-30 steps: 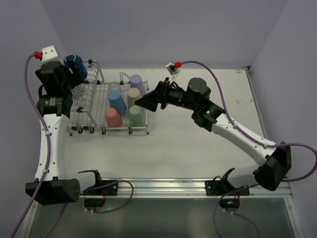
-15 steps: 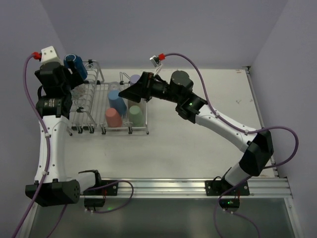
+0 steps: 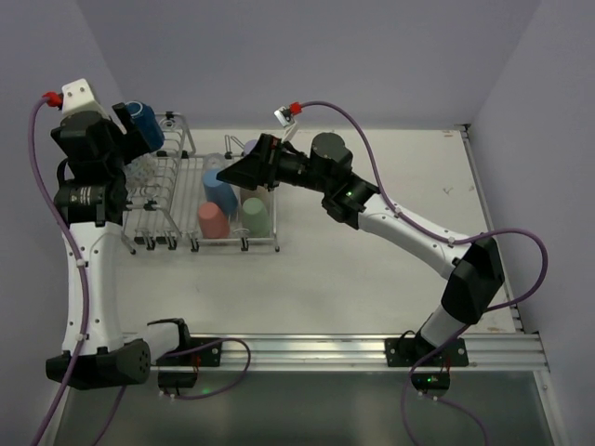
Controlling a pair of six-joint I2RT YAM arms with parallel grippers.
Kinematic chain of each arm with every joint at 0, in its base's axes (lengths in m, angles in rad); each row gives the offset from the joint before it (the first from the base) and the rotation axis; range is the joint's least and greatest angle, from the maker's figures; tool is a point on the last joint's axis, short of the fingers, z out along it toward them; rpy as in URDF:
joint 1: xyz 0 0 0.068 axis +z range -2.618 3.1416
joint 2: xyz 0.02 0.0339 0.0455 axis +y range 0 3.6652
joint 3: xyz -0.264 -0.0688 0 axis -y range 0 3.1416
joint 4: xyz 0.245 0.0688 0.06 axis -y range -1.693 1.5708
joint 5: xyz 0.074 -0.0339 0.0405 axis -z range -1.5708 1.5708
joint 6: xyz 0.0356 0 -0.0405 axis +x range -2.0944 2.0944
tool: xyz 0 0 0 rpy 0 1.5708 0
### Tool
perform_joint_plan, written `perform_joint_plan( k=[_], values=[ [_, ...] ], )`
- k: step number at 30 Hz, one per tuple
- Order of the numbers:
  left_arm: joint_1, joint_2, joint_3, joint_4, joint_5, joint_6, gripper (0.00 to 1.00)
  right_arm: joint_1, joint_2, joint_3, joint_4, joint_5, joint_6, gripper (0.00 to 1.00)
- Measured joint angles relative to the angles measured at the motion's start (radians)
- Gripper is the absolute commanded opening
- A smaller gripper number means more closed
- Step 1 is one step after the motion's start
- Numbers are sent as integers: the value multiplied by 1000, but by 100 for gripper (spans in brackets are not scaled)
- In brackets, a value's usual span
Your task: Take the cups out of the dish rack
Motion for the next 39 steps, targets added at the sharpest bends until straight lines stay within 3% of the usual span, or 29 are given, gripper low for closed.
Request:
perform_joint_plan(
  k=[11, 24, 39],
  values=[
    [0, -37, 22, -18, 64, -30, 0, 5, 0, -18, 77, -6, 41, 99],
    [0, -100, 22, 28, 406, -226, 0, 24, 14, -133, 259, -37, 106, 99],
    [-26, -196, -77, 208, 658, -400, 0, 24, 27, -150, 369, -81, 119, 99]
  ],
)
